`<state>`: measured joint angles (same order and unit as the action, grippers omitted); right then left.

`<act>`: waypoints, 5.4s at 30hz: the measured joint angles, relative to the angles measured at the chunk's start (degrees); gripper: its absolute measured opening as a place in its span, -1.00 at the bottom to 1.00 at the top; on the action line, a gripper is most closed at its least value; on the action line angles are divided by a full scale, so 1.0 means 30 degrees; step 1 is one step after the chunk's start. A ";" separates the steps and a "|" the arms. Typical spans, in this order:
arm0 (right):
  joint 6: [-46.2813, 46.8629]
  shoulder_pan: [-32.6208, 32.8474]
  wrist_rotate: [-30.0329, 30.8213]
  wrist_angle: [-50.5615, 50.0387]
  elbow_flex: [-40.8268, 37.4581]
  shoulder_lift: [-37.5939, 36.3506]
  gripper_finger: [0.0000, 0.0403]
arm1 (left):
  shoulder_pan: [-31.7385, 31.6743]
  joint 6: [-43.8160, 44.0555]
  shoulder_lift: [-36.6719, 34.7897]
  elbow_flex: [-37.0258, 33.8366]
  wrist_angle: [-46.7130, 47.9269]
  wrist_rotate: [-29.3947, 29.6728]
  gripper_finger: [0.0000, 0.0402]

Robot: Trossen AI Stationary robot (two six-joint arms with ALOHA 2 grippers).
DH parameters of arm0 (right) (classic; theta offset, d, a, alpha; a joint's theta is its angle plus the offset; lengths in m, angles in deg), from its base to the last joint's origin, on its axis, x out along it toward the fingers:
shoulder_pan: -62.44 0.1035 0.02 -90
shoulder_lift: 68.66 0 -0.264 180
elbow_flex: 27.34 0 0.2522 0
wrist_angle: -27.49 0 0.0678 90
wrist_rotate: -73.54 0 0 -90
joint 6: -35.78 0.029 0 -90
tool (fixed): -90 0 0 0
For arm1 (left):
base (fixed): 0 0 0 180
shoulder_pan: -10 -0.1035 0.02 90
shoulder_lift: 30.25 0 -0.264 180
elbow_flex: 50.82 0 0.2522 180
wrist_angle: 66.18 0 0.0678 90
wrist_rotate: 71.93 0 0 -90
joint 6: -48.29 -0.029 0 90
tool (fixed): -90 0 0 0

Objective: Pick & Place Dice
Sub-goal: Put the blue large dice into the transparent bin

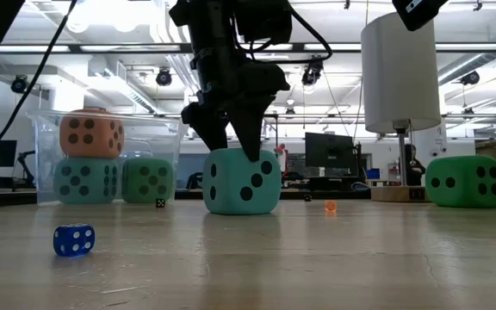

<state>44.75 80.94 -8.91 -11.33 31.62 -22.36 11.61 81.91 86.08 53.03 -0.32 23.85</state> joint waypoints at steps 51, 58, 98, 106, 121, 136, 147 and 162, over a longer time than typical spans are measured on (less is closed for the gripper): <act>0.0000 -0.0007 0.0006 0.0007 0.0004 0.0007 -0.96 | -0.0109 -0.0222 -0.3592 -0.0138 0.1719 0.0895 0.75; 0.0000 -0.0007 0.0000 0.0007 0.0004 0.0007 -0.96 | -0.0109 -0.0219 -0.3719 -0.0138 0.1803 0.1223 0.76; -0.0353 -0.0005 0.0005 -0.0024 0.0004 0.0000 -0.96 | -0.1637 0.7525 -1.2185 -0.0044 0.8864 0.7731 0.77; -0.0464 -0.0007 0.0019 -0.0029 0.0004 0.0015 -0.96 | -0.2230 0.9852 -1.1897 -0.0387 0.9894 0.8327 0.77; -0.0350 -0.0007 0.0007 -0.0015 0.0004 0.0015 -0.96 | -0.3818 1.1960 -1.1771 -0.3840 0.7359 0.8305 0.81; -0.0350 -0.0007 0.0007 0.0000 0.0004 0.0013 -0.96 | -0.4285 1.2881 -1.1788 -0.4947 0.6420 0.8206 0.97; -0.0350 -0.0007 0.0007 0.0000 0.0004 0.0007 -0.96 | -0.4335 1.2958 -1.1788 -0.4974 0.6405 0.8079 0.99; -0.0350 -0.0007 0.0007 0.0007 0.0004 0.0007 -0.96 | -0.4363 1.3294 -1.1781 -0.5180 0.6142 0.7740 0.88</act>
<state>43.70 80.92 -8.89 -11.31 31.63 -22.34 -1.48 121.80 50.74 37.49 18.10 47.07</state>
